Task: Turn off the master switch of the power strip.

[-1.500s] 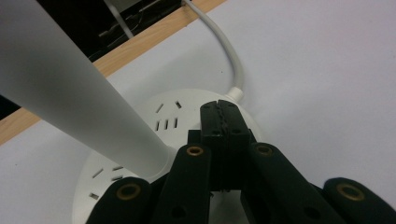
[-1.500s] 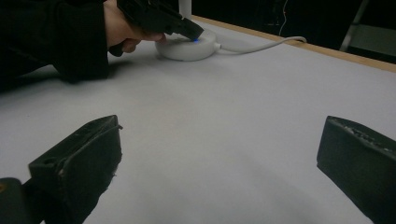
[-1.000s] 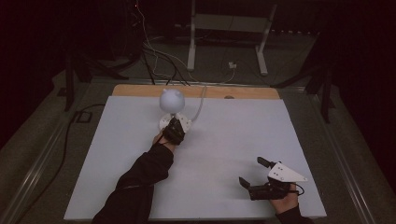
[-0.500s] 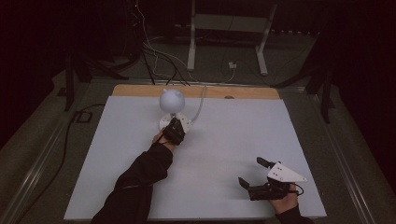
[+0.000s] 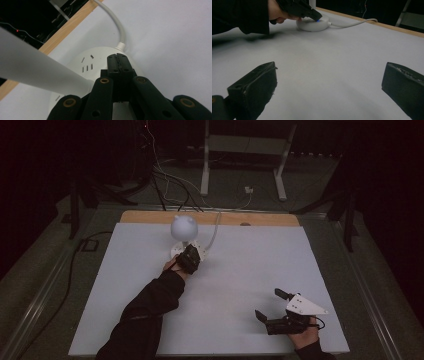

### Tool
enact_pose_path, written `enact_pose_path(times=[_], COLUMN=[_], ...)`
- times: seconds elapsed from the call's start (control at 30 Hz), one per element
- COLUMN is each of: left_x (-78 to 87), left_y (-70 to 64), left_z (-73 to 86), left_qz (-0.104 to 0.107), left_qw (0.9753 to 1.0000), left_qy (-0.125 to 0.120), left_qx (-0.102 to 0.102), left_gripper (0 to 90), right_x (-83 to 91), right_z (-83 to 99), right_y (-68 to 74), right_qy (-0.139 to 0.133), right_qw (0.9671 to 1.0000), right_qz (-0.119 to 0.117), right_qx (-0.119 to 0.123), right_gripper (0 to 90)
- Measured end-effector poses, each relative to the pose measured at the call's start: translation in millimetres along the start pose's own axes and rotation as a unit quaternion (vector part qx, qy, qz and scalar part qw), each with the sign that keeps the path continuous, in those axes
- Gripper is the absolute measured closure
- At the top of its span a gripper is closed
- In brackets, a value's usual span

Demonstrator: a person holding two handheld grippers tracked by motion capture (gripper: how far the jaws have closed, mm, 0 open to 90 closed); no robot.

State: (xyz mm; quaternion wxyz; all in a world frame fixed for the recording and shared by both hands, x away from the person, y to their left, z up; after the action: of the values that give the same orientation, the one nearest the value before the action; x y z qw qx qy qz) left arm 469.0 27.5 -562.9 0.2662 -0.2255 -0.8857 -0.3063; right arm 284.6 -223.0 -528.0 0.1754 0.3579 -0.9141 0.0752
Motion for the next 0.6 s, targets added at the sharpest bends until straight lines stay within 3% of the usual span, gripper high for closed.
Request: enact_pose_path(times=[0.17,0.43,0.6], left_x=[-0.4,-0.5,-0.4], left_y=[-1.2,-1.6,-0.9], left_z=[-1.1,-3.0,-3.0], left_qz=[-0.004,-0.004,0.000], left_qw=[0.9996,0.9988,0.9989], left_qy=[0.014,0.027,0.028], left_qx=[-0.023,-0.040,-0.038], left_gripper=[90.0,90.0,90.0], right_x=[-0.1,-0.3,-0.3], right_z=[-0.1,0.4,0.5], right_y=[-0.2,-0.6,-0.6], right_qy=[0.000,0.001,0.001], right_qw=[1.0000,1.0000,1.0000], right_qz=[-0.001,0.000,0.000], right_qx=[-0.001,-0.001,-0.002], right_gripper=[0.0,0.0,0.0])
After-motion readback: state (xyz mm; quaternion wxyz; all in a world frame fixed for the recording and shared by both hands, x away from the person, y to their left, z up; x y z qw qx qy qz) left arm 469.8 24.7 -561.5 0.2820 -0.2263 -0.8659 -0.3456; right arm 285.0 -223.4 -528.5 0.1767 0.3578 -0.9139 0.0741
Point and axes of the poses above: each handheld gripper's, and its own axes: x roughly backward along the jaws, z roughly out of its underside, y roughly to its left, the point moved 8 cm from there along -x, roughly forward along the jaws, and after that the axes turned 1 degree about z, right-handed, at the moved point
